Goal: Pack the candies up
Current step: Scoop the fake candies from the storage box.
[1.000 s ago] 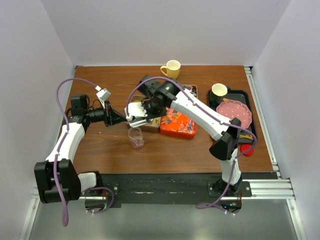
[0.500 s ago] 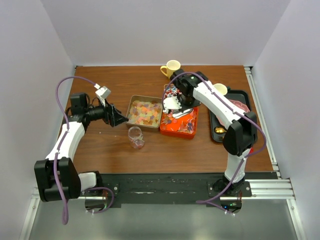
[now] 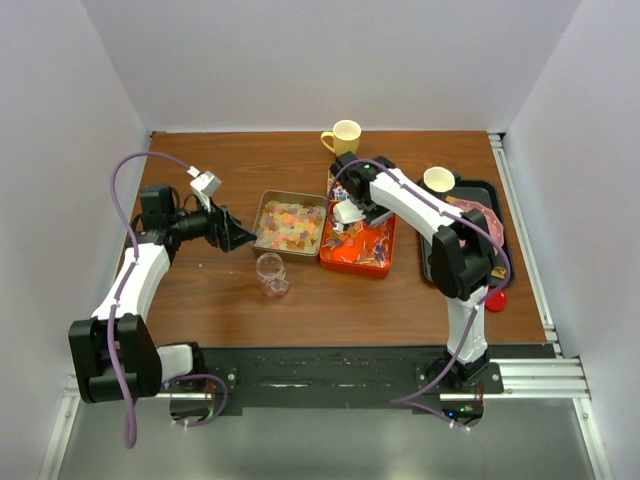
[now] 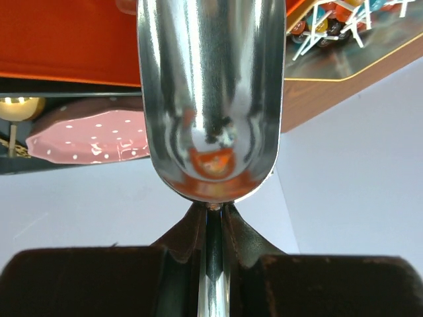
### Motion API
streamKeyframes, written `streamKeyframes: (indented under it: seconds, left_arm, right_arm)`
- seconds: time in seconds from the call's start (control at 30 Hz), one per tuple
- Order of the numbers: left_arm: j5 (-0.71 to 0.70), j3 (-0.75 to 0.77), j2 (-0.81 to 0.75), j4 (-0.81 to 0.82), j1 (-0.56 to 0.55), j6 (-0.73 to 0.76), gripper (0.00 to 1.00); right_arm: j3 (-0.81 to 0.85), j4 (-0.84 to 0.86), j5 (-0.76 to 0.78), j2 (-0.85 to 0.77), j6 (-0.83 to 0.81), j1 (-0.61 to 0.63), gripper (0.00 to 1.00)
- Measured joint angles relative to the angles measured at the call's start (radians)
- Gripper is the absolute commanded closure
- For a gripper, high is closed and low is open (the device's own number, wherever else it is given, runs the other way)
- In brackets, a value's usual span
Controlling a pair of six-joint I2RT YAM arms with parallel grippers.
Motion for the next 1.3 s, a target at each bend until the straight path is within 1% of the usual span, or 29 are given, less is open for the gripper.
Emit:
streamKeyframes:
  seconds: [0.13,0.33,0.57,0.8,0.93,1.3]
  left_arm:
    - [-0.001,-0.005,0.000,0.004,0.000,-0.010,0.13]
    - [-0.002,-0.006,0.000,0.026,0.000,-0.021,0.13]
    - [-0.002,-0.006,0.000,0.043,0.000,-0.035,0.13]
    - [-0.003,-0.023,0.000,0.045,0.000,-0.036,0.13]
    - [-0.003,-0.023,0.000,0.047,0.000,-0.036,0.13]
    - [-0.003,-0.023,0.000,0.048,0.000,-0.036,0.13]
  right_arm:
    - [0.011,0.010,0.059,0.054,0.007,0.000,1.00]
    - [0.012,0.022,0.121,0.081,0.014,0.006,1.00]
    - [0.037,0.024,0.139,0.126,0.037,0.038,1.00]
    - [0.036,0.025,0.117,0.124,0.052,0.114,1.00]
    - [-0.008,0.042,0.093,0.098,0.049,0.147,1.00]
    - [-0.138,0.099,-0.001,0.028,0.002,0.150,1.00]
